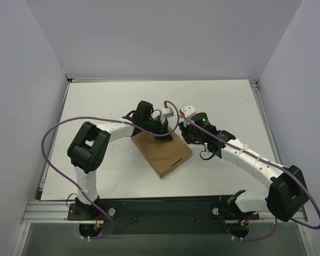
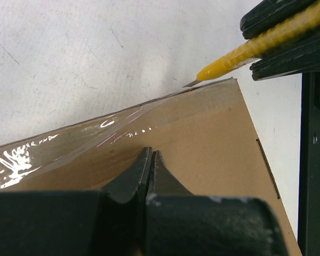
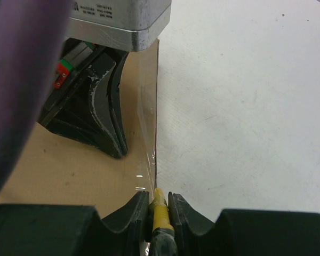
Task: Unpack the express box
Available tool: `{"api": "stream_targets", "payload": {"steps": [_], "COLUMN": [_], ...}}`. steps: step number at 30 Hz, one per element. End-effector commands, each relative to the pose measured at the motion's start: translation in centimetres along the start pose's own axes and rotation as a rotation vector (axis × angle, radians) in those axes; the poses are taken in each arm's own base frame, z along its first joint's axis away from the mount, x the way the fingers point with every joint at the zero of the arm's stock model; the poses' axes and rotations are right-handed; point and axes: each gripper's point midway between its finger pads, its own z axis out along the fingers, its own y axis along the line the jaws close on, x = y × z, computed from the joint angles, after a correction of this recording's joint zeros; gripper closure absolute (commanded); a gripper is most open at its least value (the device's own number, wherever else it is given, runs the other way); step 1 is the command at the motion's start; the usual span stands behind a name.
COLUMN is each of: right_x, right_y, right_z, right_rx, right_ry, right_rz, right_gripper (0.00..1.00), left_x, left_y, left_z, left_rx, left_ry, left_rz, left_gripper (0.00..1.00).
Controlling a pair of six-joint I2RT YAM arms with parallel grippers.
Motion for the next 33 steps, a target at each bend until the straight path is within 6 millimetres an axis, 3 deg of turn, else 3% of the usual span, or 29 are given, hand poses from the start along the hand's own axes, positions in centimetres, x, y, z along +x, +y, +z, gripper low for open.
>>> {"api": "stream_targets", "payload": {"steps": [1,29,33], "right_x": [-1.8,0.9,-0.2], "right_y": [0.0,0.3,0.1], "right_z": [0.0,0.9,0.4], "right_rx": [-0.003,-0.012,-0.003], "right_ry": [-0.06,0.006,-0.029], "right_rz": [0.01,0.007,0.015], "right_gripper": [1.0,1.0,1.0], "left_x": [3.9,4.4,4.3], "left_y": [1.3,1.4,1.4], "left_z": [0.2,0.3,0.3], "left_rx": [-0.049,-0.047,-0.046], "left_ry": [0.106,0.112,0.111], "left_rz": [-0.066,-0.08,-0.079], "left_gripper": [1.0,1.0,1.0]}}
